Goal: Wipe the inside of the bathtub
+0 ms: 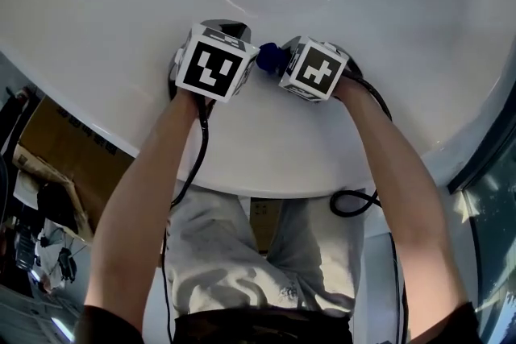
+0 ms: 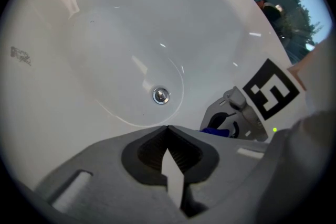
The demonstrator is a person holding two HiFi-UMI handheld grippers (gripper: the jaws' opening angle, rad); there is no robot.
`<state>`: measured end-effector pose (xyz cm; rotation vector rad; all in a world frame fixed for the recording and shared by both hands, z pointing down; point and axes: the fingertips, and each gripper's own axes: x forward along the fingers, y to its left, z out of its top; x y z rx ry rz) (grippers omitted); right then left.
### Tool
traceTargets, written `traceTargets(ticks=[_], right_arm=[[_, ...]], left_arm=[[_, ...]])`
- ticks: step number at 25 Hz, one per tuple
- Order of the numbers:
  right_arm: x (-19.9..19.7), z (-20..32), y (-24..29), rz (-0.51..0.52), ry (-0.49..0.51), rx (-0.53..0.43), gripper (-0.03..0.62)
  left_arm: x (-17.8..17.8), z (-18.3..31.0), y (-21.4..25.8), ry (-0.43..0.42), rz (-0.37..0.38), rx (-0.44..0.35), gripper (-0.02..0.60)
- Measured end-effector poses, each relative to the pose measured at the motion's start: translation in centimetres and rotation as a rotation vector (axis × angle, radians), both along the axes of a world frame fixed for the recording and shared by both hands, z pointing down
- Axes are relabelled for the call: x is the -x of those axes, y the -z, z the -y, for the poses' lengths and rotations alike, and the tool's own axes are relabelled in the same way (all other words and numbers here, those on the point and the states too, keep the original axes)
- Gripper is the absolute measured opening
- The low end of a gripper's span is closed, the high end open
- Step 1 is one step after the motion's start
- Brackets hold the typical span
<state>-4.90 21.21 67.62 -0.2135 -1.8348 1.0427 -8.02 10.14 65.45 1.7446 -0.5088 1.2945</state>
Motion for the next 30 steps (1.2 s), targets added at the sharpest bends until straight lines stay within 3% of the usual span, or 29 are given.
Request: traceTargets(ticks=[7, 14, 19, 24, 30], right_arm=[[0.9, -1.9, 4.0, 0.072, -0.001, 0.008, 0.138], [2.5, -2.9, 8.1, 0.158, -0.091, 0.062, 0.138], [2.8, -3.9, 12.2, 0.241, -0.075, 0.126, 0.138], [3.3, -4.9, 15.1, 0.291, -0.059, 0.117, 0.138], [3.8, -5.8, 18.8, 0.353, -0.098, 0.175, 0.138]], left_arm=[[0.4, -1.2, 1.2, 0.001, 0.012, -0.012, 0.0], [0.5, -1.5, 1.4, 0.0, 0.011, -0.02, 0.002], [0.3, -1.1, 1.6, -0.005, 0.001, -0.034, 0.001], [0.2, -1.2, 1.4, -0.005, -0.005, -0.033, 0.002], [0.3, -1.4, 2.0, -0.011, -0.002, -0.035, 0.002]])
